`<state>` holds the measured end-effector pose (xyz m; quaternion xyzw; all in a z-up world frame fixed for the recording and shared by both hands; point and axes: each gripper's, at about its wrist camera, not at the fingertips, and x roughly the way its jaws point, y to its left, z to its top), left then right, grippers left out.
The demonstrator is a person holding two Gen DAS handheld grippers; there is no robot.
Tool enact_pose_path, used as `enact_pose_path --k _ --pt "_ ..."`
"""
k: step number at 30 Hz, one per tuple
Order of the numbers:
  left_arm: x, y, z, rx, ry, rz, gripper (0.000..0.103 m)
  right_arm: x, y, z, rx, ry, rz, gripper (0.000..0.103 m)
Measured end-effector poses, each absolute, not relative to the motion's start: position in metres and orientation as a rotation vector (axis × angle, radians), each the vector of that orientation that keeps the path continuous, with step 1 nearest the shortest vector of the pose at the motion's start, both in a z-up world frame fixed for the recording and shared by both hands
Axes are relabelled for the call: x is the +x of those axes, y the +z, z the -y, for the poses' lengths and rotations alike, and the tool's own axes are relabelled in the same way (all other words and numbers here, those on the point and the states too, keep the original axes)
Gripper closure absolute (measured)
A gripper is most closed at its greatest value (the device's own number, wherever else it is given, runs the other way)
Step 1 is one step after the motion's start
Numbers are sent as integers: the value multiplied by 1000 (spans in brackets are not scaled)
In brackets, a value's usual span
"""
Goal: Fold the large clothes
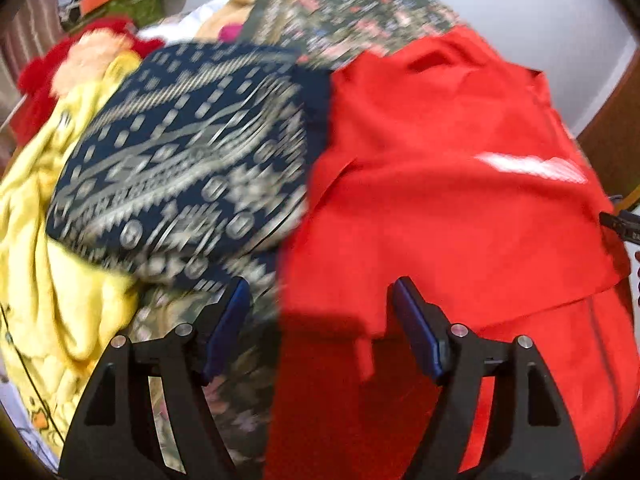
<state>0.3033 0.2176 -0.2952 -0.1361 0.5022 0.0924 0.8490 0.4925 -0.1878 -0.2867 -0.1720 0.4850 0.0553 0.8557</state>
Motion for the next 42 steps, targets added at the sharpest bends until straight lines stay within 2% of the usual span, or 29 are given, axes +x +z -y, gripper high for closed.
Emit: enact_pose_path --k 4,10,19,26,30,36,42 --pt "287 -313 -226 -257 209 -1102 29 504 -286 210 -294 86 -1015 0" --pt "281 -303 -214 -184 183 -1095 29 514 -280 237 -160 31 -1078 0" --pt "305 -235 -192 -66 124 -976 29 481 -217 220 -133 166 -994 0" --pt "357 -176 -179 -39 79 -876 29 461 -148 194 -120 302 -863 0" --pt "385 -161 -172 -12 59 -856 29 463 -130 179 -152 341 -800 0" --pt "439 -165 -161 69 44 -872 28 493 -138 160 -199 302 -740 0" --pt "498 -197 -163 39 7 -938 26 555 -189 154 -134 287 -837 0"
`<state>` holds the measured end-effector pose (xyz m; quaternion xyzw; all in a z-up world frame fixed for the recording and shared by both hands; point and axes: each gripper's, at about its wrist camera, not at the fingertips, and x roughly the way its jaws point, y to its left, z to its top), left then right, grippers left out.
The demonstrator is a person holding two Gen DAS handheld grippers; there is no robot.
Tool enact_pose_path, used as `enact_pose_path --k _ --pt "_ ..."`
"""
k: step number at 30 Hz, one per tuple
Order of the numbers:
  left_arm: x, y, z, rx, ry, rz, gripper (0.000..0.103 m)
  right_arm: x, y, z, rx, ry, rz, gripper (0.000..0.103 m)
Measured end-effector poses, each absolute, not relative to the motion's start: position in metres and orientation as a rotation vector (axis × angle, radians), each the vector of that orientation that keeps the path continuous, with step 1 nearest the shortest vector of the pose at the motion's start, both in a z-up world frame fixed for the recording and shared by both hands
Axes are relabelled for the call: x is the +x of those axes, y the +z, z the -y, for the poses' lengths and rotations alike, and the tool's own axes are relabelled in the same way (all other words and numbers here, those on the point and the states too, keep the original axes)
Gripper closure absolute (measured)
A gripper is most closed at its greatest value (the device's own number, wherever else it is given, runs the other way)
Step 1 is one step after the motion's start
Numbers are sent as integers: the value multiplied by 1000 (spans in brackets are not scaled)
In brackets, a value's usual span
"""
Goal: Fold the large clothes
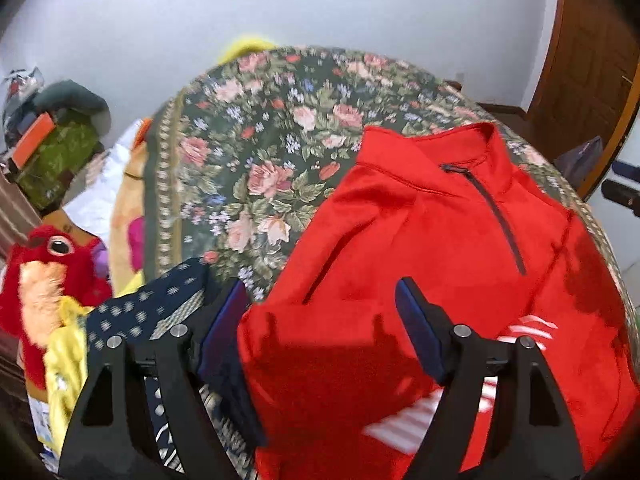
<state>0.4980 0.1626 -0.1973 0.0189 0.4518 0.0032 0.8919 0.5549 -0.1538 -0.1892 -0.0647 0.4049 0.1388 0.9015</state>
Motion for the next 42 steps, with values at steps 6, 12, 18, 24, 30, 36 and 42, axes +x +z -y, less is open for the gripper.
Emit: enact_pose_path --k 6,12,18,24,30,36,42 --pt "547 -240 -170 -24 7 -1017 26 620 -254 151 -49 283 -1016 1" --pt "579 -273 -172 -76 28 -1042 26 661 -282 133 -23 336 -1073 17" --pt "593 -272 -167 -124 3 -998 57 665 -292 129 74 473 -1055 65" --pt "587 -258 -138 -31 17 -975 98 646 -282 132 100 487 -1042 99" --pt "552 -212 -128 89 39 -871 99 604 -236 142 142 536 -945 100" --pt "487 -168 -109 151 -25 -803 99 538 -193 137 48 597 -883 100" --pt "426 -154 -100 169 -66 -799 99 473 -171 150 36 638 -846 100"
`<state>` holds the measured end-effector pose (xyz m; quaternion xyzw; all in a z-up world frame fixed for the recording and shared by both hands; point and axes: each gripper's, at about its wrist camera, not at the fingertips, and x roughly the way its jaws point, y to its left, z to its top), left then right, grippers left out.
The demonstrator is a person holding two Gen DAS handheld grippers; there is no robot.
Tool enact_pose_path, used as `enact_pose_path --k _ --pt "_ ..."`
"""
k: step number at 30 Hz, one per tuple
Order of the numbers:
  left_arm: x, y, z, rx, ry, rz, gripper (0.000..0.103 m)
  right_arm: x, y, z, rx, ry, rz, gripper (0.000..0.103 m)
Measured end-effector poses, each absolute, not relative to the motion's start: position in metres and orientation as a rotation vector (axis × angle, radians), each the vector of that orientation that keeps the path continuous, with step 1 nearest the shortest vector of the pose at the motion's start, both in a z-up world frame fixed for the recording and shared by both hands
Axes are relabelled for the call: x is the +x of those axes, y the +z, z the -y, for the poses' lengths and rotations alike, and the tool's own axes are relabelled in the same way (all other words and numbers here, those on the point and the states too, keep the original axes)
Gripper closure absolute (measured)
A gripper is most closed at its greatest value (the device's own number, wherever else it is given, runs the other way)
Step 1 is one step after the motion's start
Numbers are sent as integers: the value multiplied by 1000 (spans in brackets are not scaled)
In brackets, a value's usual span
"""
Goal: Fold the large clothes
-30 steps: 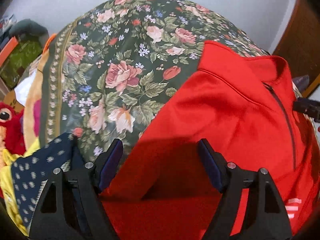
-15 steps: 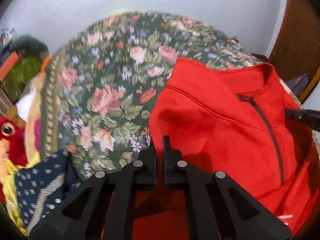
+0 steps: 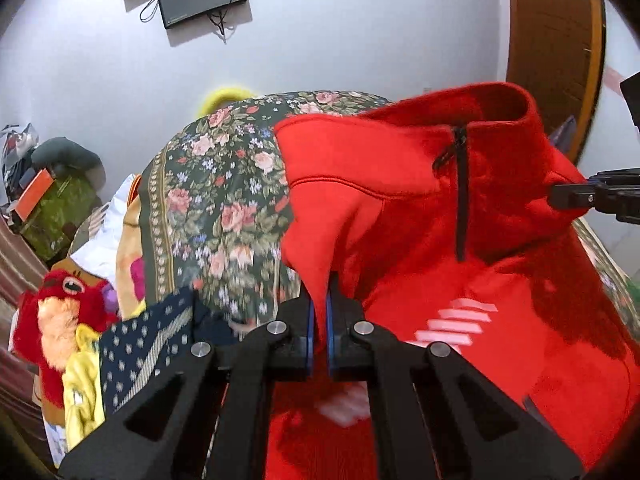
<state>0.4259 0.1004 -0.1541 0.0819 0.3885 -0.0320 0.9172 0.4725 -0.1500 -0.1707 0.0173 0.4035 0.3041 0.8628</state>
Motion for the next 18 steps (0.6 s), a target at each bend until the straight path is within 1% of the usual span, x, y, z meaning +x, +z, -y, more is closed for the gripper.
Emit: enact_pose_path --k 7,12,15,18 --pt "372 -167 -107 181 -89 -832 100 415 -185 169 15 650 -875 100" --pt "342 -208 -116 178 -77 -916 100 388 -219 180 -12 620 -936 100" --pt "323 -234 -120 118 -76 -962 100 375 -239 185 -14 612 -976 100" --pt "307 -254 -122 98 -63 -990 100 359 -250 183 -67 593 -968 100"
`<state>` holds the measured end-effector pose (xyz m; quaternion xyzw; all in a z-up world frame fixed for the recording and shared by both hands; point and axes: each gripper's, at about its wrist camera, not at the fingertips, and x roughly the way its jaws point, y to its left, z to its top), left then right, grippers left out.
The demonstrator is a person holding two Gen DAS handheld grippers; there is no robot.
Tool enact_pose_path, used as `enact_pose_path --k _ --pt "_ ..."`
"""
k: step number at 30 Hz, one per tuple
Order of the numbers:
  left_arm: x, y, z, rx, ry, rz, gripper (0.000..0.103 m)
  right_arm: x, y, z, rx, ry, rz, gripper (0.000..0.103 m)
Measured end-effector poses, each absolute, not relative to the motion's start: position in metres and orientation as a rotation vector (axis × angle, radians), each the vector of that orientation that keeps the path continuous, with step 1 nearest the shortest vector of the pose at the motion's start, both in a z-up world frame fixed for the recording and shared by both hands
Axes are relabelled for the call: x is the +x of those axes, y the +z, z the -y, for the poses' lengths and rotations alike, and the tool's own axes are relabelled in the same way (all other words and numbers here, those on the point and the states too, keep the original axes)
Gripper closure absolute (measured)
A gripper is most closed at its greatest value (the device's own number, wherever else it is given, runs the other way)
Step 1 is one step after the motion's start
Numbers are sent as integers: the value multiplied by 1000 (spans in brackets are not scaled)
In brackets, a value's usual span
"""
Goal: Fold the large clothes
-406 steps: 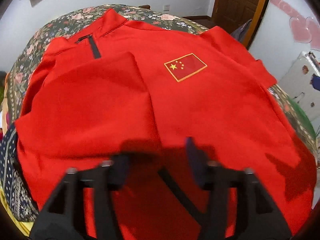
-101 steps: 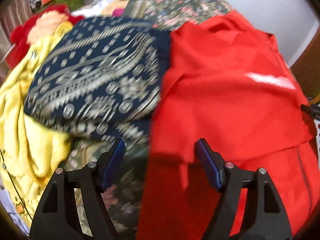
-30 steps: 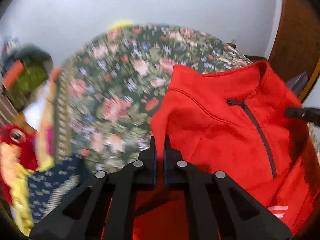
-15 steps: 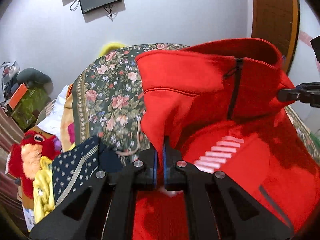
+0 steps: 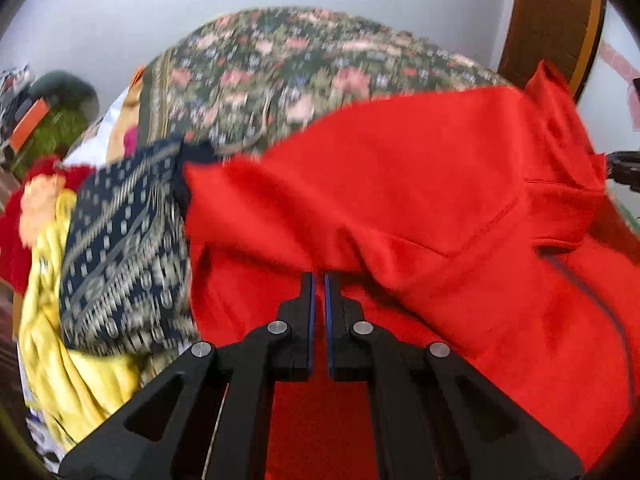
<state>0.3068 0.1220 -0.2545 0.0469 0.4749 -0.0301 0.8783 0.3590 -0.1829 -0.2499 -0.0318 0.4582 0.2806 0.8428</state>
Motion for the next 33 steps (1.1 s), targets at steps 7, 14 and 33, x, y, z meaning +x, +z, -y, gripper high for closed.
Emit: enact_pose_path --k 7,14,33 --pt "288 -293 -140 29 -6 -1080 100 344 -257 184 -195 476 -963 99" --pt "273 -274 -166 -56 25 -1049 100 342 -266 196 -347 248 -1004 99" --pt "341 -202 -147 -31 14 -899 62 390 -182 162 -54 450 -888 99"
